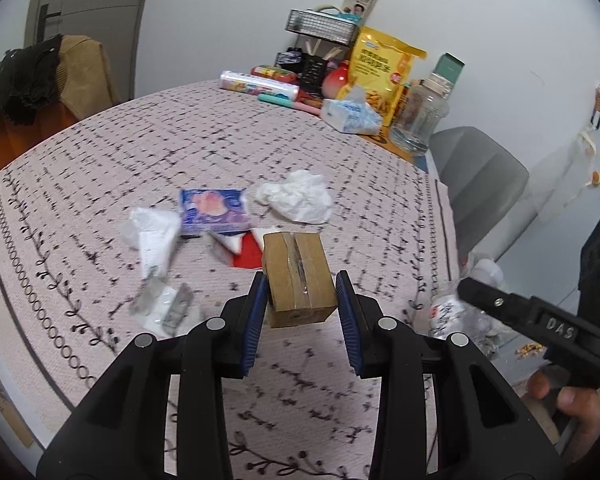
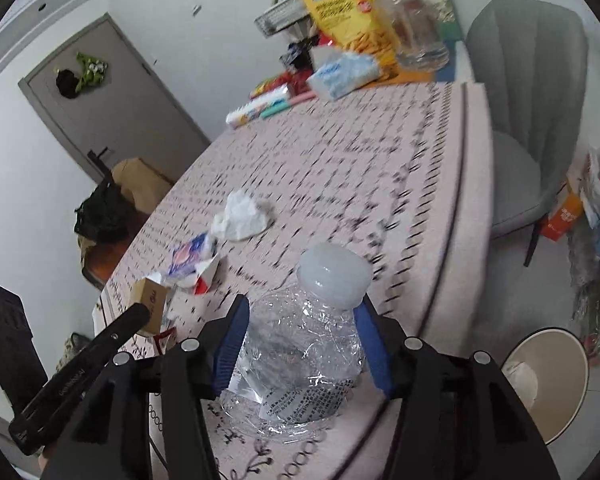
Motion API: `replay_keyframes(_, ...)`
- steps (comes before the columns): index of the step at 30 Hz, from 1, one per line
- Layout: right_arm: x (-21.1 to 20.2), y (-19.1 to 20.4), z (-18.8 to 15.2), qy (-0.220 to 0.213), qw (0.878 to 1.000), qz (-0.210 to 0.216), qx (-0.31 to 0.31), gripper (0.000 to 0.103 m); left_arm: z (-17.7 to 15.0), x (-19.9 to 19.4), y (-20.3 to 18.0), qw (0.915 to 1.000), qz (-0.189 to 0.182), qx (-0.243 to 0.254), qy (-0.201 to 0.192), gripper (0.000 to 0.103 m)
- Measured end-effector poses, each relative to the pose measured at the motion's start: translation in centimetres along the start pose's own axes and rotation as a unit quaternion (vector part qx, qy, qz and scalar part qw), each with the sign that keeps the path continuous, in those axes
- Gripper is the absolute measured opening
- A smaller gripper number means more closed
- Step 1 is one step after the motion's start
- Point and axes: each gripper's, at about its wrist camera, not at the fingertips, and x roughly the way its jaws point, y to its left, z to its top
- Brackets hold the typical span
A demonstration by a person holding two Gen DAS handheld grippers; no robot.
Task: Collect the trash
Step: 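Carry box and bottle to the white bin and release both into it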
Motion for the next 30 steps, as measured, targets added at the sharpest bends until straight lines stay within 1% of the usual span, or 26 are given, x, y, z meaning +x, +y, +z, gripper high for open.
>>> replay_keyframes(7,-4.5,-4.8,0.8,-0.041,0.998,-0.034,0.033,0.053,0.0,1.3,-4.1,0.9991,-0.031,0.027,0.012,0.035)
replay_keyframes(11,-6.7,-8.0,0.6,-0.059,0.995,-0.057,0.054,0.054,-0.2,2.1,-7.4,0.9971,-0.054,0.050,0.022,0.035)
replay_keyframes(15,-8.7,-12.0,0.0,-0.074,0.990,-0.086,0.084,0.054,-0.6,3.1,-10.4,0.9944,-0.071,0.071,0.034,0.035)
replay_keyframes(22,-9.6,-18.3,-2.0,-0.078,0.980,-0.129,0.129,0.054,-2.3,5.3,-16.1,0.9866,-0.101,0.108,0.069,0.035)
replay_keyframes(30,-8.8,-25.6,-5.1,-0.068,0.967,-0.165,0.184,0.054,-4.1,8.7,-21.4,0.9766,-0.116,0.143,0.111,0.035)
